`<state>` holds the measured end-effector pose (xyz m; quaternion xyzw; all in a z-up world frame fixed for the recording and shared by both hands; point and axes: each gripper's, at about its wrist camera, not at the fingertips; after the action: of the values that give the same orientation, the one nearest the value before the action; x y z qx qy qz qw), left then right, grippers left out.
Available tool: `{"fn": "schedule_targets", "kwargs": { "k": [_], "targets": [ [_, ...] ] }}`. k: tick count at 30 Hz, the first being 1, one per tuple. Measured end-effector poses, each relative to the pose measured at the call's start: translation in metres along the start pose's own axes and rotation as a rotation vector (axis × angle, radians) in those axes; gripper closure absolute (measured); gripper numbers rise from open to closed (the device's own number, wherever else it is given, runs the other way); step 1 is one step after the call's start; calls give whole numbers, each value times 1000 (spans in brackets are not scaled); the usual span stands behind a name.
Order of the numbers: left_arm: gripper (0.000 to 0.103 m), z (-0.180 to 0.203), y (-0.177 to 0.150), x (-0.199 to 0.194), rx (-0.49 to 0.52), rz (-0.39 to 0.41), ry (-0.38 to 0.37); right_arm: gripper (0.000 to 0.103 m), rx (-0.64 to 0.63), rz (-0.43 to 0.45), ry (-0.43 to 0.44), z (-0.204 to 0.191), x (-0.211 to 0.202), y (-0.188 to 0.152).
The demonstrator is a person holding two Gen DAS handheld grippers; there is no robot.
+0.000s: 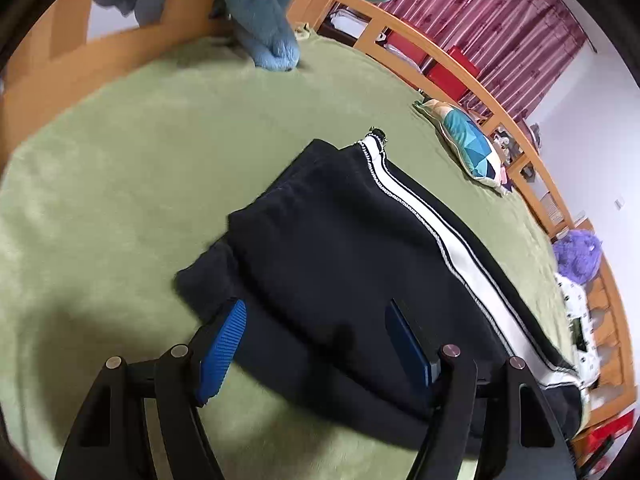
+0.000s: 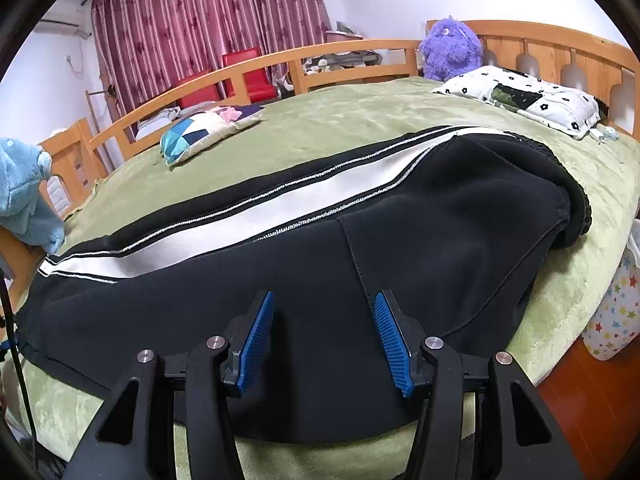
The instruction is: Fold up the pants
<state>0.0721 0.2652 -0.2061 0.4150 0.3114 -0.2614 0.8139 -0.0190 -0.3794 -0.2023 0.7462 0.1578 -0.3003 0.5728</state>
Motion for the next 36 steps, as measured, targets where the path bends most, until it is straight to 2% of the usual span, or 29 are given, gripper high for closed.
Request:
{"fn": "schedule_targets", "kwargs": {
  "k": [3, 5, 6, 7, 8, 9, 12, 14, 18, 23, 24, 25, 27, 29, 30, 33, 36],
  "targets": [
    [38, -3, 9, 16, -31, 6, 34, 51, -15, -2, -14, -3, 1, -1],
    [45, -8, 14, 23, -93, 10, 47, 51, -16, -7, -20, -3, 1, -2],
    [58, -11, 15, 24, -112, 10, 58, 51, -14, -11, -22, -3, 2, -3],
    [77, -13, 17, 24, -118, 15, 74, 51, -13, -13, -23, -3, 2, -3],
    [89, -12, 19, 20, -100, 26, 98, 51, -13, -14, -25, -4, 2, -3],
    [96, -11, 21, 16, -80, 35, 86, 51, -13, -13, -26, -4, 2, -3],
    [98, -10, 22, -7, -46, 70, 56, 51, -6, -13, -23, -4, 2, -3],
    [98, -7, 17, -24, -8, 84, 68, 51, -2, -13, -20, -5, 2, -3],
    [98, -13, 4, -42, -6, 100, 109, 51, -9, -8, -15, -7, -2, -3],
    [93, -26, -5, -19, -33, 11, 147, 50, 5, -15, 6, 2, -9, 3],
    [81, -23, -5, -19, -20, 6, 190, 50, 2, -20, 6, 4, -10, 5],
    [62, -19, -7, -20, -10, 5, 230, 49, -5, -24, 0, 9, -13, 8],
    [42, -9, -11, -28, 12, 28, 256, 40, -3, -12, -27, 21, -23, 14],
    [41, 8, -18, -36, 60, 56, 240, 26, 24, 13, -66, 39, -35, 20],
    [40, 17, -21, -37, 86, 54, 241, 24, 48, 31, -92, 53, -42, 23],
    [39, 48, -32, -37, 158, 47, 228, 23, 107, 30, -165, 87, -49, 29],
    [38, 79, -41, -33, 196, 27, 185, 23, 193, 5, -190, 127, -44, 33]
  ]
}}
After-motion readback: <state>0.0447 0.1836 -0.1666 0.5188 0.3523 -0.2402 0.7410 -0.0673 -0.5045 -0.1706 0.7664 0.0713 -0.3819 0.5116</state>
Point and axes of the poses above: each gripper's, at about its wrist camera, not at the fingertips, and x roughly the way its jaws point, z to its right, y to its top
